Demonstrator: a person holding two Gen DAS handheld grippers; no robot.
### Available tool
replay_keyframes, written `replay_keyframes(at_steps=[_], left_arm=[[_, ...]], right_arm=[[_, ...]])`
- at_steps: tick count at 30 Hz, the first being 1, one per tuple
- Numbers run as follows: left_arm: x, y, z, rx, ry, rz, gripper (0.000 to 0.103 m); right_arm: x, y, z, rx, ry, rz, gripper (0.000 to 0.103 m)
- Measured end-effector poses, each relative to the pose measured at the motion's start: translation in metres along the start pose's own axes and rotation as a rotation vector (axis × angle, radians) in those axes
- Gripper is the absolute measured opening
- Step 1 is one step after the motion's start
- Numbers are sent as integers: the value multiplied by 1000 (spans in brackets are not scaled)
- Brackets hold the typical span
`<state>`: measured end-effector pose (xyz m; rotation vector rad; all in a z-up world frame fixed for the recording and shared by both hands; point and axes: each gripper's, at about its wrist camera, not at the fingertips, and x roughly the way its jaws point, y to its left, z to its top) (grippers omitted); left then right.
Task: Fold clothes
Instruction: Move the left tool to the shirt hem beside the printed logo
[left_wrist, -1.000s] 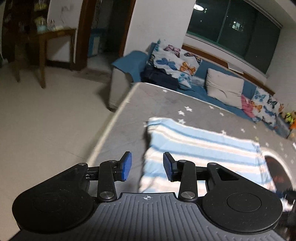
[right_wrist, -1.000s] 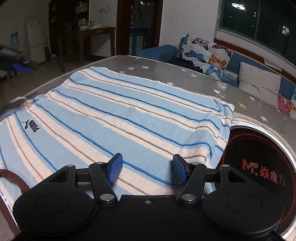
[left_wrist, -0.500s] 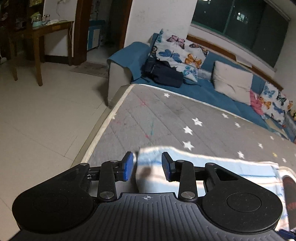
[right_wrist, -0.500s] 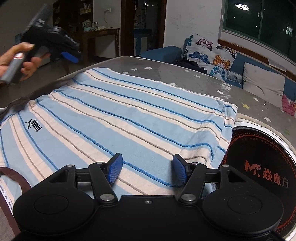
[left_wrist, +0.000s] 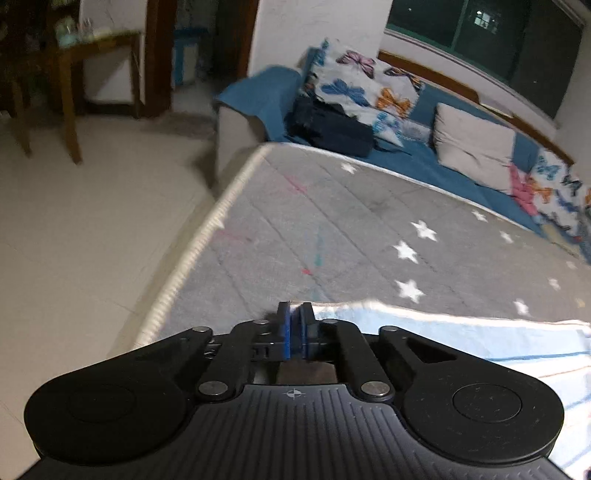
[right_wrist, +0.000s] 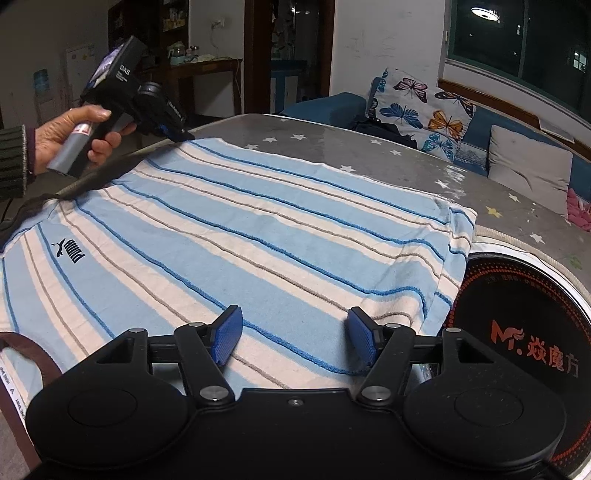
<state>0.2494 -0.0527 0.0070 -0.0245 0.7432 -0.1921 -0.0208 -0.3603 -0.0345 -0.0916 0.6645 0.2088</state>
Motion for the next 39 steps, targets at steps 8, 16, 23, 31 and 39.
replay_keyframes(at_steps=[8,16,23,31,39], left_arm=[[-11,21,11,-53,-26,31,2],[-67,35,-1,57,-21,20,39],[-113,53,-24,68,-28,15,43],[-164,72,-73,43,-21,78,47],[-201,85,-132,16,7,130,47]], right_arm=[[0,1,0,1,2,-6,67],[-5,6,1,6,8,-9,67],[-18,12,-2,3,6,-27,67],[-45,15,-9,1,-17,-58,70],[-62,28,-27,8,-6,-46,70]])
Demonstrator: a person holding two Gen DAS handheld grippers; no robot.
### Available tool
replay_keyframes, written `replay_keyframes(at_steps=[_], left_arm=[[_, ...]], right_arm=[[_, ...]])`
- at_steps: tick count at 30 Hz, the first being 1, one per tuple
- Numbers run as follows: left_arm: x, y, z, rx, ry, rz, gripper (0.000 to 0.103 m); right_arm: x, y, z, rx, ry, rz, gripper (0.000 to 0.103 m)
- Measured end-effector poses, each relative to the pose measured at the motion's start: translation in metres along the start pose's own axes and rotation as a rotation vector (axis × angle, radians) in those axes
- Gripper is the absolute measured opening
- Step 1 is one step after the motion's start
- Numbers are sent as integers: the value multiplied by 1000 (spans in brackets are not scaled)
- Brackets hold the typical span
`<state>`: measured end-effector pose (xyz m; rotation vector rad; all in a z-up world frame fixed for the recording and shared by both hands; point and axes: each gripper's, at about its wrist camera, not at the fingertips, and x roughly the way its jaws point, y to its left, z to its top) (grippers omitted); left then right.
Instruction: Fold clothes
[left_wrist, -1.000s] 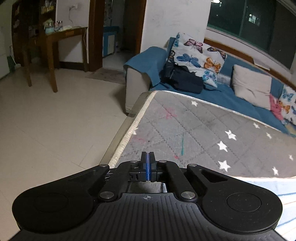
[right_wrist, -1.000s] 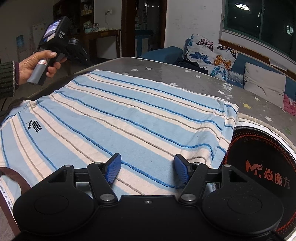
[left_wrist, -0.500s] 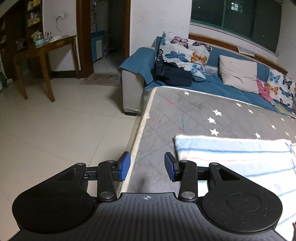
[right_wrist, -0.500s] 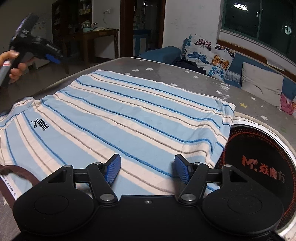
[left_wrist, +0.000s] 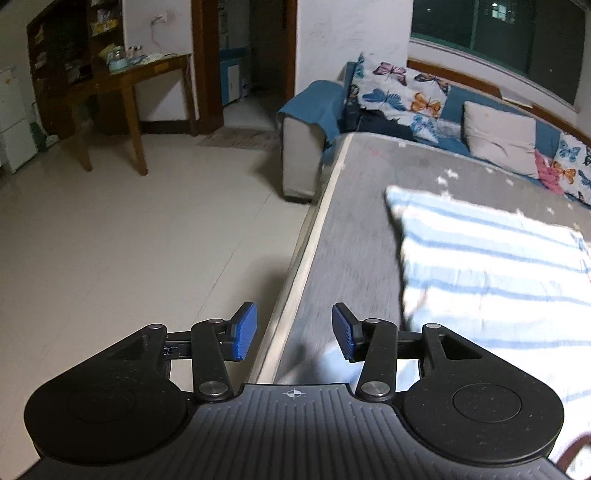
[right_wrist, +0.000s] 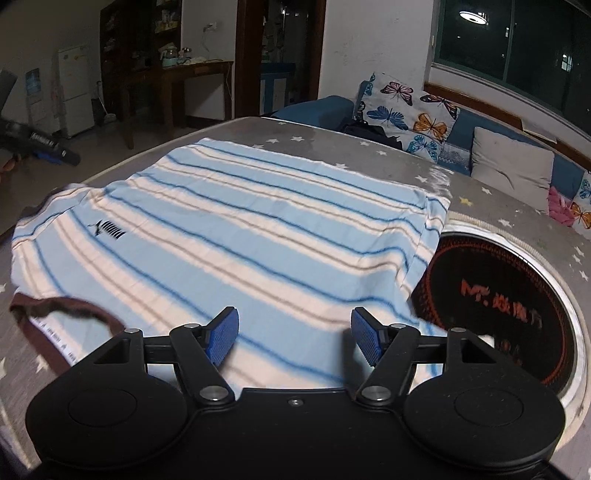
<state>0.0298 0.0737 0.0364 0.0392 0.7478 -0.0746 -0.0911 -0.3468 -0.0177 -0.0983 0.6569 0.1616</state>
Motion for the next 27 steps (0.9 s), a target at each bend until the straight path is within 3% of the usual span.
replay_keyframes(at_steps=[8,14,18,22,25,27], left_arm=[[-31,24,-50,-154,14,61,47],[-31,43,-66,-270,46,13,47],[-30,42,-70,-281,37,16,45],[-31,38,-72,-261,11,45,31],[-32,37,-71,-261,-8,53,11],[-34,38,-71,-271,-20,48,9]], right_arm=[[-13,14,-9,25,-17,17,70],[-11,27,-10,24,-21,46,70],[-9,34,-9,23,-22,58,70],[-8,36,-9,21,-20,60,70],[-8,36,-8,21,-20,56,70],[-8,36,-8,22,-20,54,70]])
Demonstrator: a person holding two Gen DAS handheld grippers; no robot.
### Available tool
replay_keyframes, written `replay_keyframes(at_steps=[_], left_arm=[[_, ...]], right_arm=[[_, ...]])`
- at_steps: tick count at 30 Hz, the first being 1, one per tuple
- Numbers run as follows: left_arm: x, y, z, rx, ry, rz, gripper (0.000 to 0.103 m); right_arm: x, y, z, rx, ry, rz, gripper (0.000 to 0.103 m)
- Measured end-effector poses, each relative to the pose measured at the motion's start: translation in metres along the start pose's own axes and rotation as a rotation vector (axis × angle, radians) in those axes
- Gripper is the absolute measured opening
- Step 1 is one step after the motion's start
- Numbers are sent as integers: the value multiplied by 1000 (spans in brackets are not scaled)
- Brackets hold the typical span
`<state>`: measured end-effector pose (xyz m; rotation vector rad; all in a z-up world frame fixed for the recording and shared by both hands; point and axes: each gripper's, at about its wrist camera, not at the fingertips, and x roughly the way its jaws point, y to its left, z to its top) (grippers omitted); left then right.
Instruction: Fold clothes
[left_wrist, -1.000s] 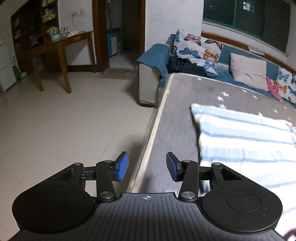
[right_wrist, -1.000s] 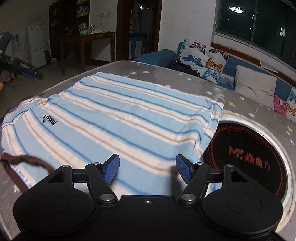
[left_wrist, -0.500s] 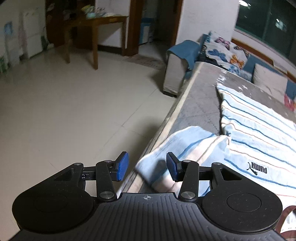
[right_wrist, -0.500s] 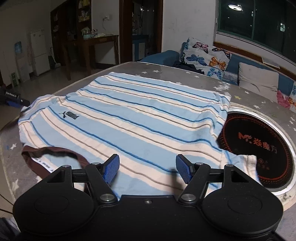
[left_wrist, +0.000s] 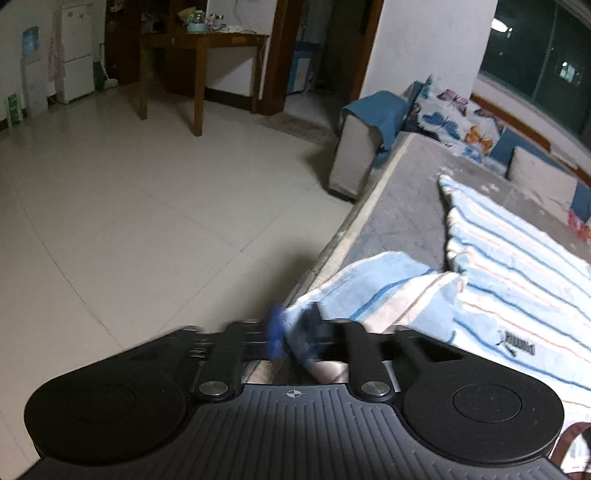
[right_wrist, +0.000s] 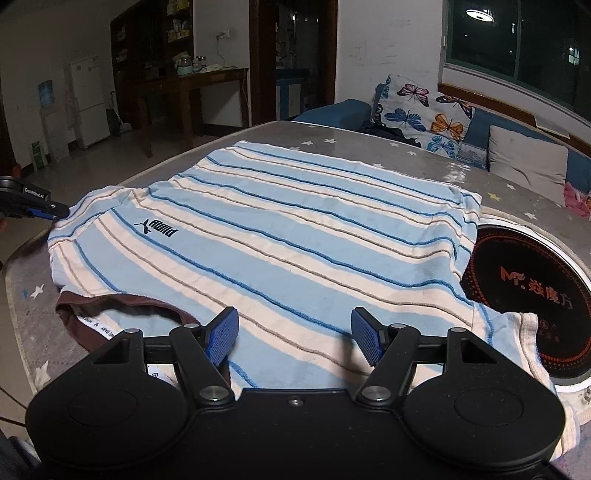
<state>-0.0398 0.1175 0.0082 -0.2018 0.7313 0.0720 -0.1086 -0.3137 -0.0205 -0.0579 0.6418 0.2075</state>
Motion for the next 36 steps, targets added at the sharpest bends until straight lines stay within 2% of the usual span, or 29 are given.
replay_keyframes(at_steps=[6,10,13,16,20,24,27,30,33,36], left_arm=[[-18,-2,2,-44,-71,-34,6],[-45,-19,7,-32,-153,-143,6],[-57,-38,6,15,-192,-218,6],[-67,-64,1,81,-210,-329,6],[-64,-99,-14,161,-177,-448,6],[-47,-123,-28,226,-85,-546,6],[-35,-132,-37,259,-15,-560,8],[-22,-131,-39,247,49,-582,8],[-20,-125,-33,249,52,-600,11],[-27,-123,-27,278,21,-595,22]], right_arm=[[0,-1,0,4,0,-5,70],[1,-2,0,6,-1,-8,70],[1,-3,1,10,-5,-10,70],[0,-3,2,12,-9,-8,70],[-1,-4,1,15,-9,-11,70],[-2,-6,1,18,-9,-14,70],[-4,-8,1,22,-9,-17,70],[-5,-9,1,24,-11,-20,70],[-5,-11,1,27,-11,-23,70],[-5,-12,2,31,-11,-25,70]])
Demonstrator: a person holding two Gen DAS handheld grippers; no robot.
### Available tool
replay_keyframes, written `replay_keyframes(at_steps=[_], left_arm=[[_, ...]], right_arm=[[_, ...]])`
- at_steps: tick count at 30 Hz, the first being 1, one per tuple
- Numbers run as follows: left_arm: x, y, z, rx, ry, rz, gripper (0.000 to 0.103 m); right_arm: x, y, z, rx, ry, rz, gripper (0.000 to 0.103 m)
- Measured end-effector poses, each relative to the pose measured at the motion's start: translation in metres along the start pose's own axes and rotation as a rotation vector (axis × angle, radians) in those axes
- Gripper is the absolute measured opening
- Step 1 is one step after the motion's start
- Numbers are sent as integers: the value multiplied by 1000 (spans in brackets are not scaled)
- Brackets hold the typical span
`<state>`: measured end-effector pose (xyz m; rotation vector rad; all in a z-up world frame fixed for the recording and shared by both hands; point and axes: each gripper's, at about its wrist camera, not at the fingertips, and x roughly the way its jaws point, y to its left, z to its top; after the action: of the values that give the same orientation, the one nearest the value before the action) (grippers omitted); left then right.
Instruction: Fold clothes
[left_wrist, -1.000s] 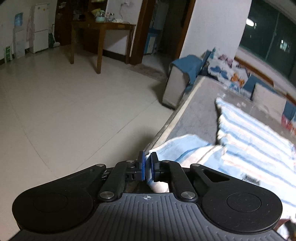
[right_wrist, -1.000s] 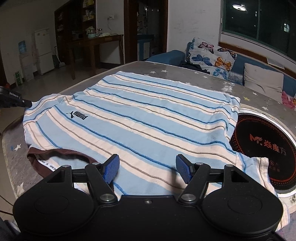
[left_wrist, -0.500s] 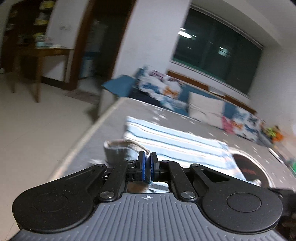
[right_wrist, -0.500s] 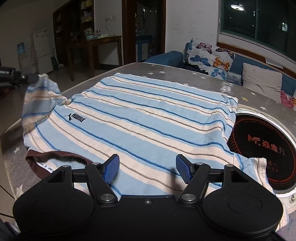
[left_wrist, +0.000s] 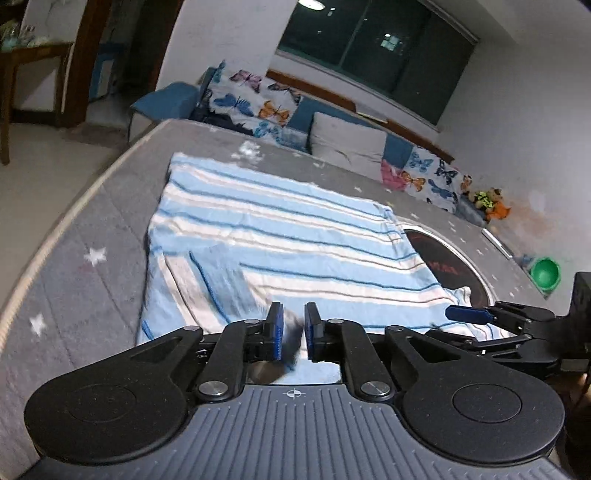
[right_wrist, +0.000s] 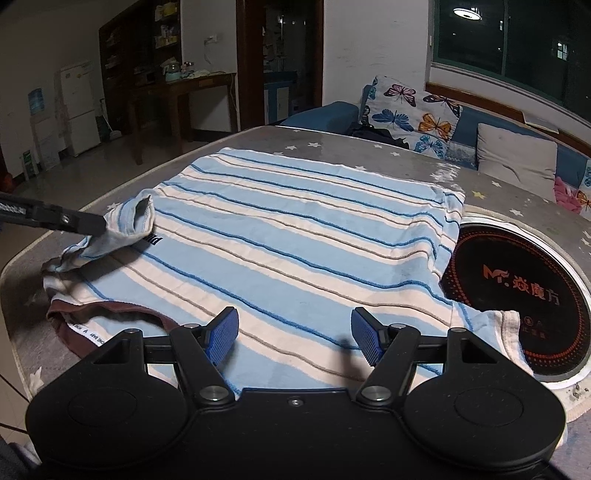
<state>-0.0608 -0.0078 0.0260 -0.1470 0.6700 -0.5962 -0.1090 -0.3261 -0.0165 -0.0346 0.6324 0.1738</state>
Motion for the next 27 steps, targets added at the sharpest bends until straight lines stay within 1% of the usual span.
replay_keyframes(at_steps=[2,3,5,7,10,13,15,16,19,22,25,27], left_arm=[[-2,3,5,-2,-8,9,28],[-4,4,6,-2,-10,11,28],[-3,8,12,4,-23,55,29],[3,16,16,-12,-23,69,28],[17,28,21,-40,-2,94,28],[33,38,21,-62,50,109,28],[45,43,18,-79,96,108,28],[46,43,17,-76,101,110,28],[46,42,18,-57,106,108,31],[44,42,21,-55,101,103,32],[43,42,25,-54,87,100,37],[45,44,28,-46,90,102,38]], right_arm=[[0,1,0,1,-2,3,70],[0,2,0,1,-2,5,70],[0,5,0,-3,0,9,70],[0,7,0,-9,3,12,70],[1,11,0,-15,5,24,70],[1,18,3,-32,1,45,70],[3,29,8,-58,-4,76,70],[4,34,10,-69,-6,92,70],[8,48,18,-97,-11,141,70],[15,65,27,-122,-17,197,70],[23,82,35,-143,-24,249,70],[29,94,39,-154,-25,283,70]])
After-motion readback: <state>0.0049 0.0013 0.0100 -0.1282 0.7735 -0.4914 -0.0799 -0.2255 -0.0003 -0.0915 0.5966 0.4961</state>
